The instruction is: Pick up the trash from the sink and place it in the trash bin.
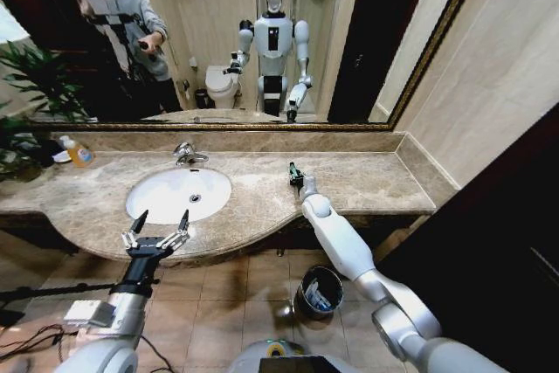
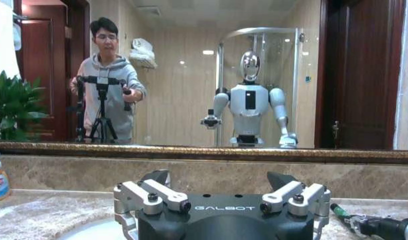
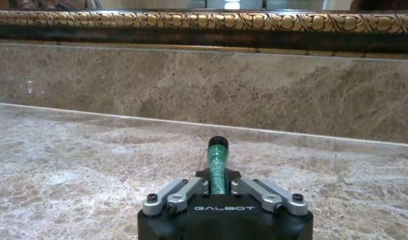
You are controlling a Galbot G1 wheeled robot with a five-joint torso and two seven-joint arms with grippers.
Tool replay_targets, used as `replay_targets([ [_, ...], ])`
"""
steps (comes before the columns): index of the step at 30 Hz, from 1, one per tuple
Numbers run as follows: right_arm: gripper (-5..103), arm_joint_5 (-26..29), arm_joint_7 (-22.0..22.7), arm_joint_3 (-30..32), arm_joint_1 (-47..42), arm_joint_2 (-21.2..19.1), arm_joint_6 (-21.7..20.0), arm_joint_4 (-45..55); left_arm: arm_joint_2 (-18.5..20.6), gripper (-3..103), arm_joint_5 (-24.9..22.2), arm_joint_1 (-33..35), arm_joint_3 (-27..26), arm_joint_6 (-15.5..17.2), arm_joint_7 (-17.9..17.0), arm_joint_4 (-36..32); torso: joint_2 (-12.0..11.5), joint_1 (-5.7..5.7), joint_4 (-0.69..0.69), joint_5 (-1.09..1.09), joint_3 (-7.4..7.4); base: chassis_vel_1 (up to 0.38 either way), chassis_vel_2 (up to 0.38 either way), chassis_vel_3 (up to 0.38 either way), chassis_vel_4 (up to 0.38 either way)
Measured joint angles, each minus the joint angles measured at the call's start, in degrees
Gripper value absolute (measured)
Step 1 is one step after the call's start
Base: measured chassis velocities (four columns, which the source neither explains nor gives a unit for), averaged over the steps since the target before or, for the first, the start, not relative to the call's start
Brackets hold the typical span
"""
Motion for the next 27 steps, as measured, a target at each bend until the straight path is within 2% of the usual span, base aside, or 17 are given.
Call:
replay_targets([
  [2, 9, 0.22, 0.00, -0.03, -0.40, -0.46, -0.09, 0.83, 0.00, 100, 0.00, 0.00, 0.00, 0.00, 0.00, 0.00, 0.00, 0.00, 0.00, 0.00, 0.00, 0.000, 0.000, 0.000, 0.000],
  [7, 9, 1.08, 0.18, -0.06, -1.10, -1.62, -0.20, 2.96, 0.00, 100, 0.00, 0.00, 0.00, 0.00, 0.00, 0.00, 0.00, 0.00, 0.00, 0.00, 0.00, 0.000, 0.000, 0.000, 0.000],
  [12, 9, 2.75, 0.77, 0.20, -4.00, -4.87, -0.71, 9.99, 0.00, 100, 0.00, 0.00, 0.00, 0.00, 0.00, 0.00, 0.00, 0.00, 0.00, 0.00, 0.00, 0.000, 0.000, 0.000, 0.000],
  [13, 9, 1.99, 0.72, 0.77, -6.20, -6.88, 0.76, 13.28, 0.00, 100, 0.00, 0.00, 0.00, 0.00, 0.00, 0.00, 0.00, 0.00, 0.01, 0.00, 0.00, 0.000, 0.000, 0.000, 0.000],
  [15, 9, 1.30, 0.51, 1.16, -7.24, -7.71, 1.61, 14.59, 0.00, 100, 0.00, 0.00, 0.00, 0.00, 0.00, 0.00, 0.00, 0.01, 0.01, 0.01, 0.00, 0.000, 0.000, 0.000, 0.000],
  [17, 9, -1.38, -0.40, 3.31, -12.35, -10.91, 4.25, 20.27, 0.01, 100, 0.00, 0.00, 0.00, 0.00, -0.01, 0.00, 0.00, 0.00, 0.00, 0.01, 0.00, 0.000, 0.000, 0.000, 0.000],
  [20, 9, -1.79, -0.58, 5.08, -16.52, -12.92, 4.82, 24.63, 0.00, 100, 0.00, 0.00, 0.00, 0.00, -0.01, 0.00, 0.00, 0.01, -0.01, 0.00, 0.00, 0.000, 0.000, 0.000, 0.000],
  [22, 9, -1.82, -0.64, 9.17, -26.30, -16.06, 5.31, 34.06, 0.00, 100, 0.00, 0.00, 0.00, 0.00, 0.01, 0.00, 0.01, 0.00, -0.03, 0.03, 0.00, 0.000, 0.000, 0.000, 0.000],
  [27, 9, -2.53, -0.50, 12.47, -35.97, -17.51, 6.37, 43.60, 0.00, 100, 0.00, 0.00, 0.00, 0.00, 0.03, 0.00, 0.01, 0.00, 0.00, 0.02, -0.01, 0.000, 0.000, 0.000, 0.000],
])
